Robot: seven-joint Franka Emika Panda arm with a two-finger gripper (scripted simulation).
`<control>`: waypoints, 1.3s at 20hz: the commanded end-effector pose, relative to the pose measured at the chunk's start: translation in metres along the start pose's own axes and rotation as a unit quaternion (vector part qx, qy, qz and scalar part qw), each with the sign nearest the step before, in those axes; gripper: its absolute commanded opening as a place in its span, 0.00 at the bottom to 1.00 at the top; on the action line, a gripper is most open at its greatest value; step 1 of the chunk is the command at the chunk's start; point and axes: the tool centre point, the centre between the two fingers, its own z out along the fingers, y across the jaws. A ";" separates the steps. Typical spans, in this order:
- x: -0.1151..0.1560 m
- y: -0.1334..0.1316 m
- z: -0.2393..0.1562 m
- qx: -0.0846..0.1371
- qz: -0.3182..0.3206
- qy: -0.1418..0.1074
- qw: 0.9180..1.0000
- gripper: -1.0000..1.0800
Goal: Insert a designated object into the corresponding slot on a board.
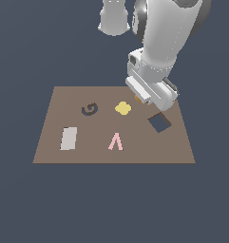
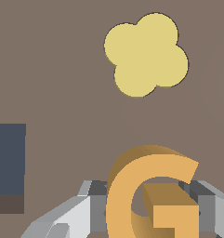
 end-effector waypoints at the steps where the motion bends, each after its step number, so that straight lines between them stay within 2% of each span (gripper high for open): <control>1: 0.016 0.004 -0.001 0.000 0.006 0.000 1.000 0.00; 5: 0.052 0.014 -0.002 0.000 0.019 0.000 1.000 0.00; 12: 0.135 0.040 -0.005 0.000 0.050 0.000 0.999 0.00; 16: 0.169 0.052 -0.006 0.001 0.062 0.000 0.998 0.00; 21: 0.194 0.060 -0.007 0.001 0.071 0.000 0.997 0.00; 26: 0.196 0.061 -0.006 0.000 0.073 0.001 0.997 0.00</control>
